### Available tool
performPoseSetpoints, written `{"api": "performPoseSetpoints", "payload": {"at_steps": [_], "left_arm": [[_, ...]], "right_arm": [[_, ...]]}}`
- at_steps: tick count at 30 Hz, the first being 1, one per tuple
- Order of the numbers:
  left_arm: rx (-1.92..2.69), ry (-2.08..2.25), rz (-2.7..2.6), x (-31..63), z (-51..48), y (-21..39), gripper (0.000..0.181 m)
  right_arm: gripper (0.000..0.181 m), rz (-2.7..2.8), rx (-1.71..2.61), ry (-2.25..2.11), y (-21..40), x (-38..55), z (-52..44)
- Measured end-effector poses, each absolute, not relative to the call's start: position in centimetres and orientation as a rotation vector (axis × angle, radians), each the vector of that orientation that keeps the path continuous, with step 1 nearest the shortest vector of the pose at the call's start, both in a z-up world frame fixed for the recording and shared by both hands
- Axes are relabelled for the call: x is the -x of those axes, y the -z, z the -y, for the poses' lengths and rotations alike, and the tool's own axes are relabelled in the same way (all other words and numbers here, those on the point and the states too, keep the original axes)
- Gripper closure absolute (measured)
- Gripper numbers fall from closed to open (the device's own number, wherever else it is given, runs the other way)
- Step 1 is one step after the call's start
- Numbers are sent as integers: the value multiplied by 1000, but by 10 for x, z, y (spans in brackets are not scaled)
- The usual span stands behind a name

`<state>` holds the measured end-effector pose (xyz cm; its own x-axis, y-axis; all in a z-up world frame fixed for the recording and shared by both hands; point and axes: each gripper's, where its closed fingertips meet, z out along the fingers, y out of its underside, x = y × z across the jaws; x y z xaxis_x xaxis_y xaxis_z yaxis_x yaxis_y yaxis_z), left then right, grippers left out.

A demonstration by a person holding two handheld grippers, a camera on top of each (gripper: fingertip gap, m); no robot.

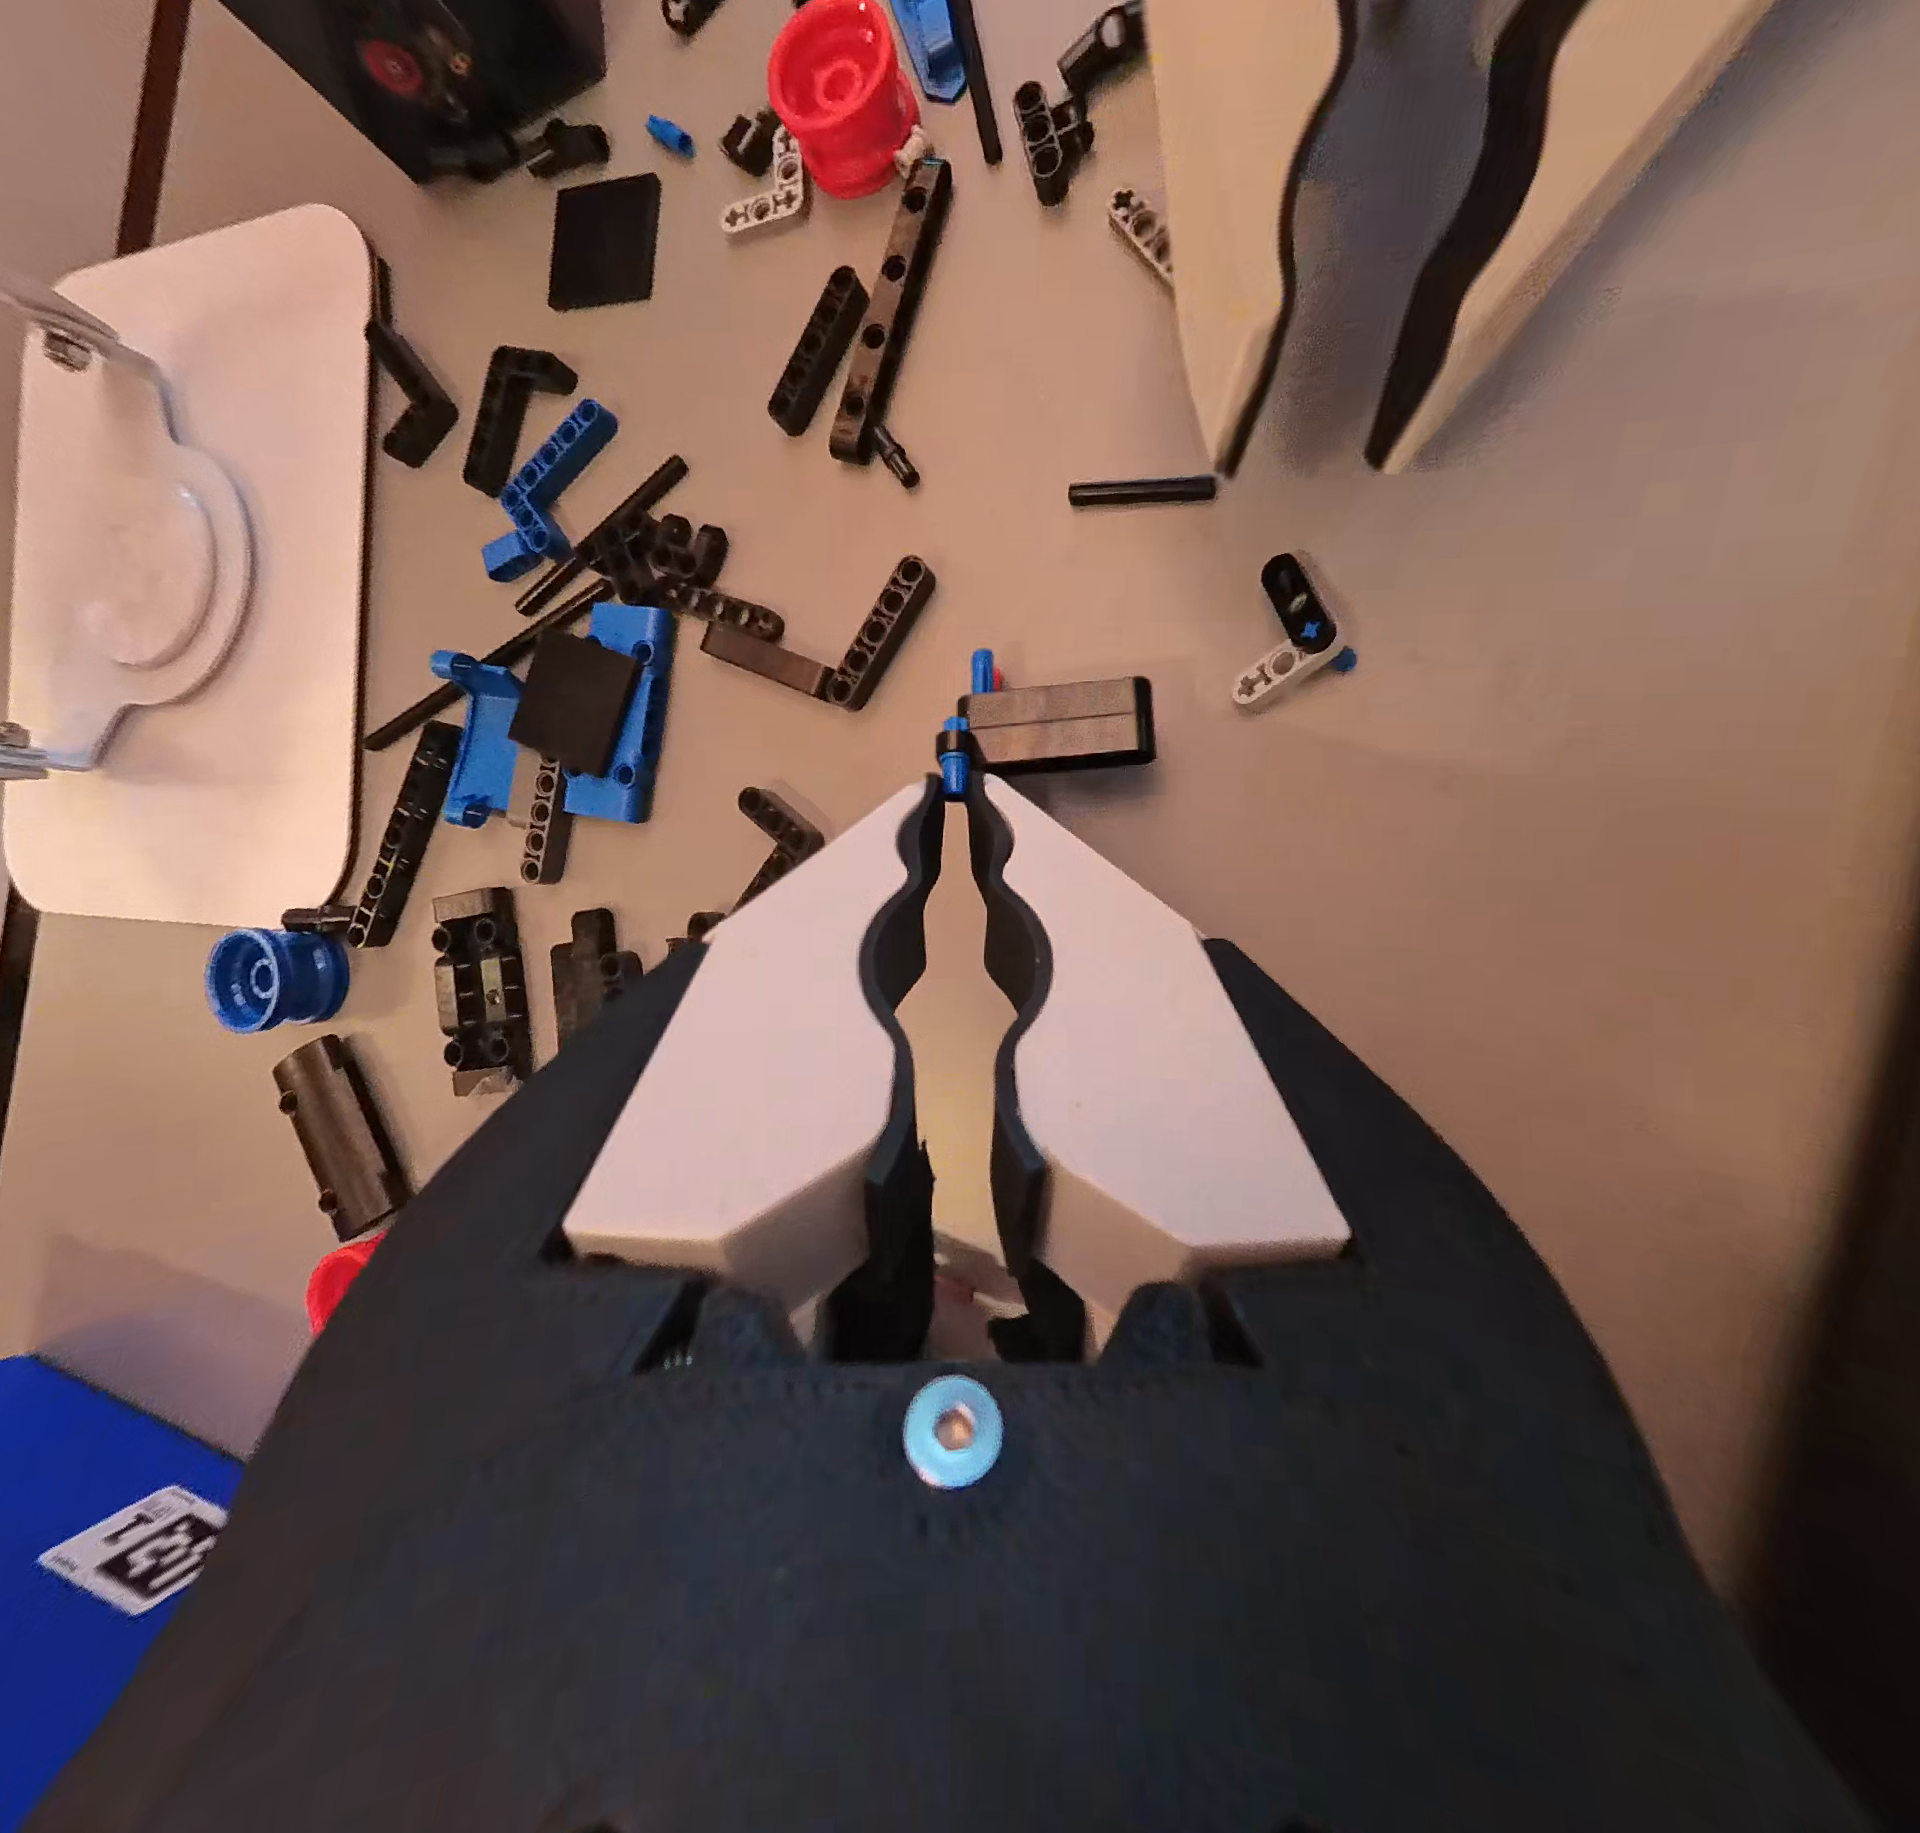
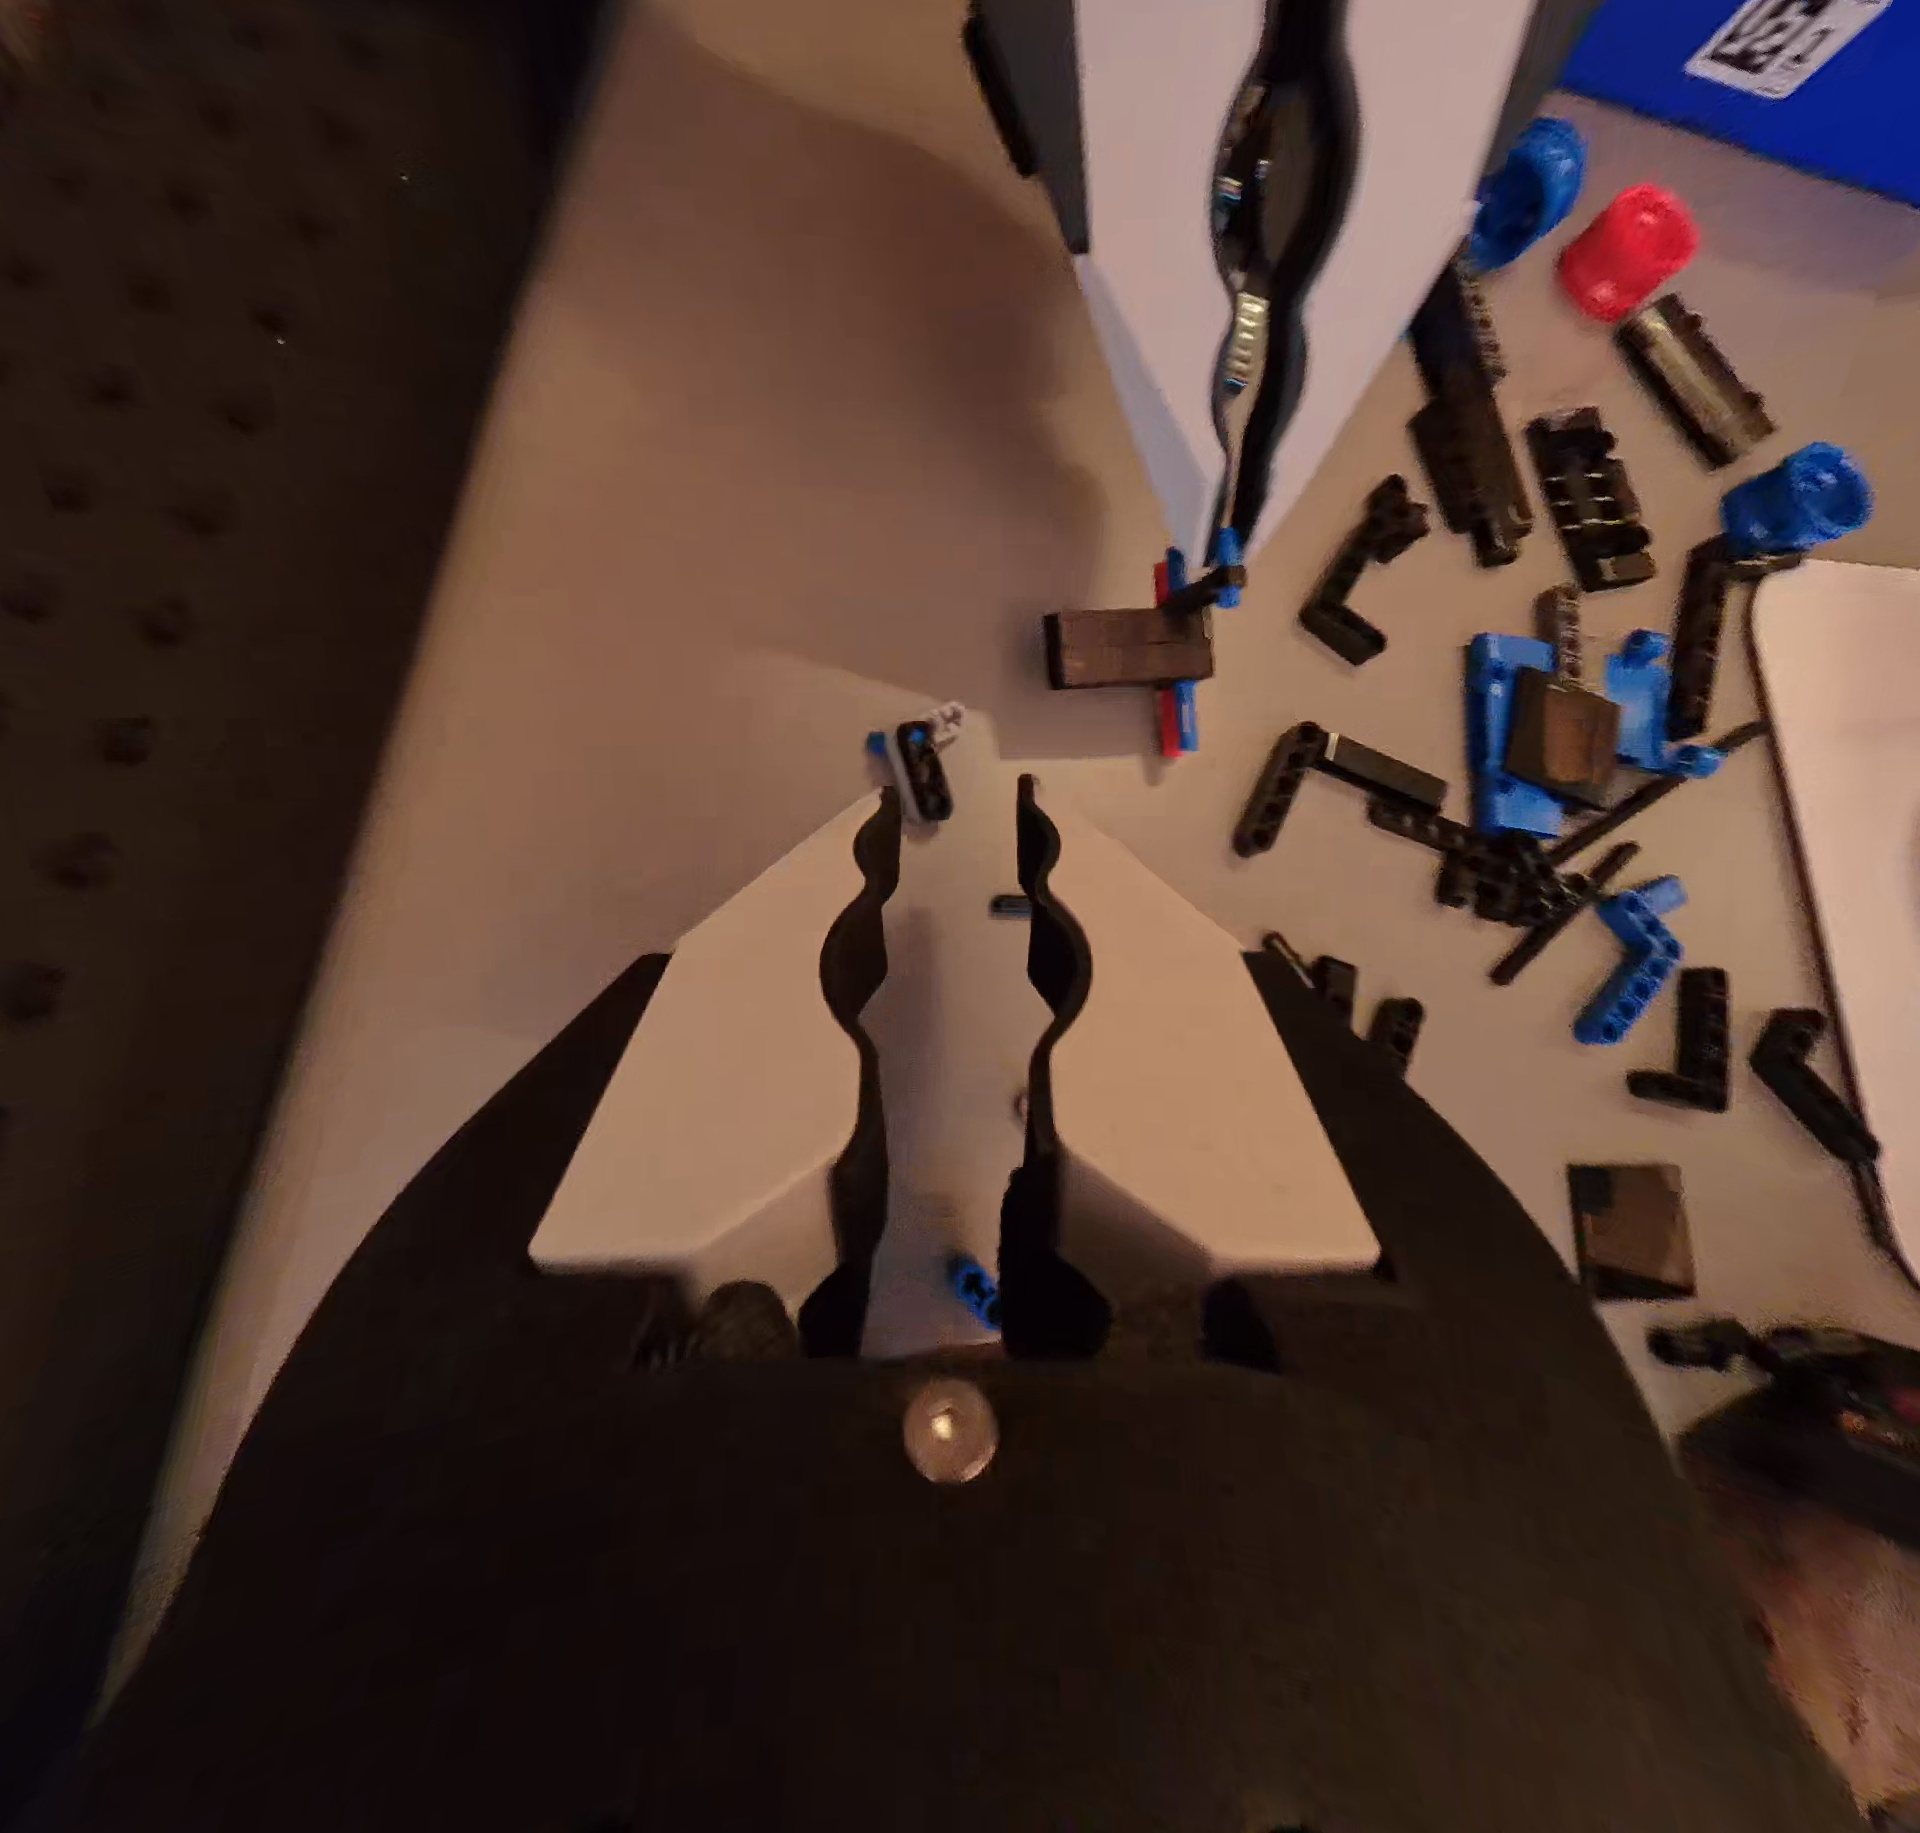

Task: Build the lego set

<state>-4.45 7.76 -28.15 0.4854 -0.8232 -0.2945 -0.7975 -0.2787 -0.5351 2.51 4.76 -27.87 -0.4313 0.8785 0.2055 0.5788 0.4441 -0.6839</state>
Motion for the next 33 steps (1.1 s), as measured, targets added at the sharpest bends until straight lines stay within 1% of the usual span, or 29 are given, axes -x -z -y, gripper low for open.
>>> {"api": "performPoseSetpoints", "payload": {"at_steps": [5,13,15,21,31,33], "left_arm": [[2096,53,-1356,42,-76,285,178],[2100,91,-1365,42,-72,286,178],[2109,87,-1372,43,-71,288,179],[2111,114,-1356,45,-70,287,179],[2112,139,-1354,45,-67,286,177],[2108,147,-1353,44,-67,285,177]], "right_arm": [[163,2189,1212,-736,290,-21,-39],[176,2208,1227,-728,299,-18,-38],[176,2206,1228,-736,298,-17,-37],[164,2196,1235,-756,297,-16,-37],[169,2224,1231,-731,303,-16,-36],[173,2226,1233,-723,304,-16,-37]]}}
